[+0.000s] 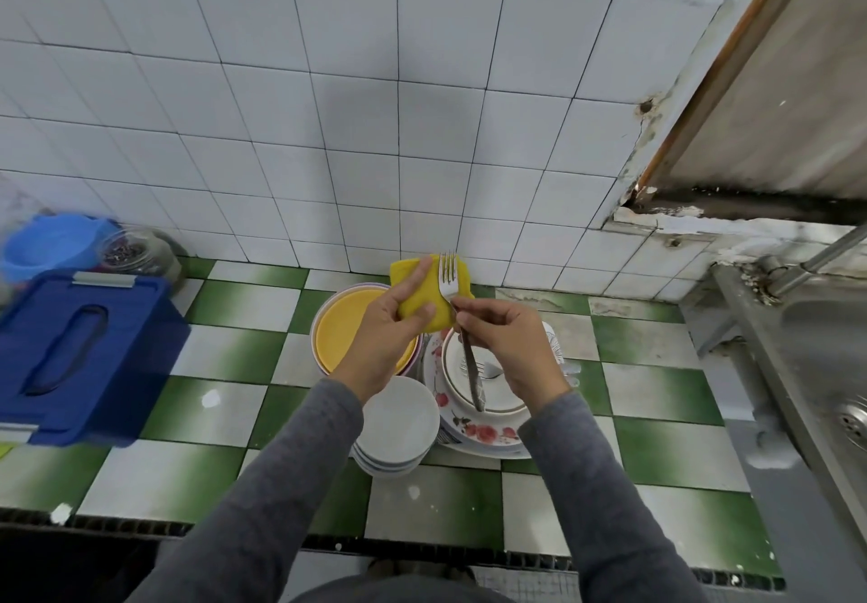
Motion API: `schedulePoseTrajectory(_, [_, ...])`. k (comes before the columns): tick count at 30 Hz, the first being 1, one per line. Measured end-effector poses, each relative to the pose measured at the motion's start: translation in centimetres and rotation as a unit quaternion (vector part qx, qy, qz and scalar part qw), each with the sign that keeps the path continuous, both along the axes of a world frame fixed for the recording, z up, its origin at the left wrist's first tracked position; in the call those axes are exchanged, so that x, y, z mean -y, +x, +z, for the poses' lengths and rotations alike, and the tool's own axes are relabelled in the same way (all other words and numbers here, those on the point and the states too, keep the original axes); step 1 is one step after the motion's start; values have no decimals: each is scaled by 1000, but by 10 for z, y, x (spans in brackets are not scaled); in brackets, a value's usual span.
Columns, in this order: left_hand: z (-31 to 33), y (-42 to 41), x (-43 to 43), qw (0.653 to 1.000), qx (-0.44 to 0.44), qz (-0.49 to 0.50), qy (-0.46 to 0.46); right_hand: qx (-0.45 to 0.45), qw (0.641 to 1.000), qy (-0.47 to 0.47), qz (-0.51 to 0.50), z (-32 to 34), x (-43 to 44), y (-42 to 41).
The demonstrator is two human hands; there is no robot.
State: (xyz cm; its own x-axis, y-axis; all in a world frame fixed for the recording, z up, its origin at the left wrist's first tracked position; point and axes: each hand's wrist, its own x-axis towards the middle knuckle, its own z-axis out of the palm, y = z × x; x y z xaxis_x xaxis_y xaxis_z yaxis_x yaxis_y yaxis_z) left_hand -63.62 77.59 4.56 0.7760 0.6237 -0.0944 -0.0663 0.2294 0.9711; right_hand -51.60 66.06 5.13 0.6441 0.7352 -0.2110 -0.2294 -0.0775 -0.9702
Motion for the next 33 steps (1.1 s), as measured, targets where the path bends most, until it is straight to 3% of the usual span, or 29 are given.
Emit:
schedulePoseTrajectory(6, [8,-1,-12,999,11,40,11,-1,1000,-3,9,1,1,-6])
schedulePoseTrajectory(21, [8,-6,3,999,21,8,26,5,1000,19,3,14,0,-5])
schedulePoseTrajectory(26, [11,-3,-1,997,45,53,-15,20,1000,9,16,11,2,-9])
schedulePoseTrajectory(33, [5,-5,10,999,38,18,-27,27,999,22,-3,20,-7,-4])
